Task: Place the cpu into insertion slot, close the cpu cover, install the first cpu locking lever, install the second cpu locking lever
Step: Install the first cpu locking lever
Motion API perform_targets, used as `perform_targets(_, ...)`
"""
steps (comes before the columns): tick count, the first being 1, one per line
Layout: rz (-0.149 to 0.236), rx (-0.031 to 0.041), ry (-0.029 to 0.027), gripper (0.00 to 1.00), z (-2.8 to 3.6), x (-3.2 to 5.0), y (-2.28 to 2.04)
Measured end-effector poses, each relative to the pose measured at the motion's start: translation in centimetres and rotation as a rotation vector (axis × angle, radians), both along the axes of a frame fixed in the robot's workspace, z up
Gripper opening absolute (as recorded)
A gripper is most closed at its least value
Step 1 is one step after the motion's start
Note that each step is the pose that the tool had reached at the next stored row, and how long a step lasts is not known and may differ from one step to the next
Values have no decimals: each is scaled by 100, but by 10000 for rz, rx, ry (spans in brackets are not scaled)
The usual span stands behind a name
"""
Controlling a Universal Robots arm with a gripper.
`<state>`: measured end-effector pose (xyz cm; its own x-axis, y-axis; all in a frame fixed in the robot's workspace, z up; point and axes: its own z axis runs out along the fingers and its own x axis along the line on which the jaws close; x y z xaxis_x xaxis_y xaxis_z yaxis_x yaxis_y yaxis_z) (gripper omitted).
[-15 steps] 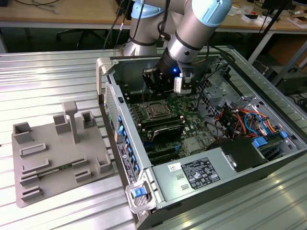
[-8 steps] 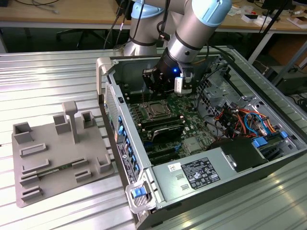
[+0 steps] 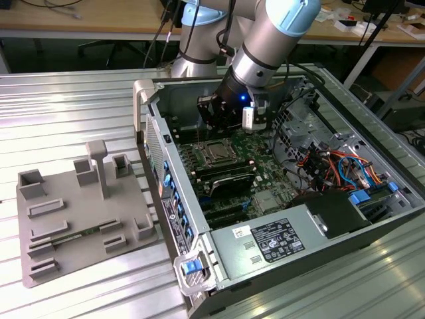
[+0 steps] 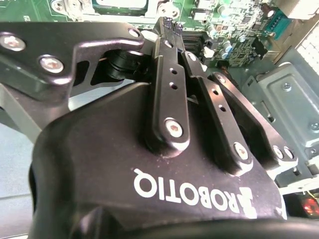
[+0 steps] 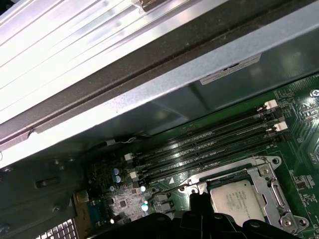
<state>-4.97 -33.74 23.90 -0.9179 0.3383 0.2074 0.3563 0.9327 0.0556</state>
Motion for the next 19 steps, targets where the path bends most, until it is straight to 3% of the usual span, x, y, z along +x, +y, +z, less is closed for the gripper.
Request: perform_targets(19, 408, 12, 0, 11, 0, 0, 0)
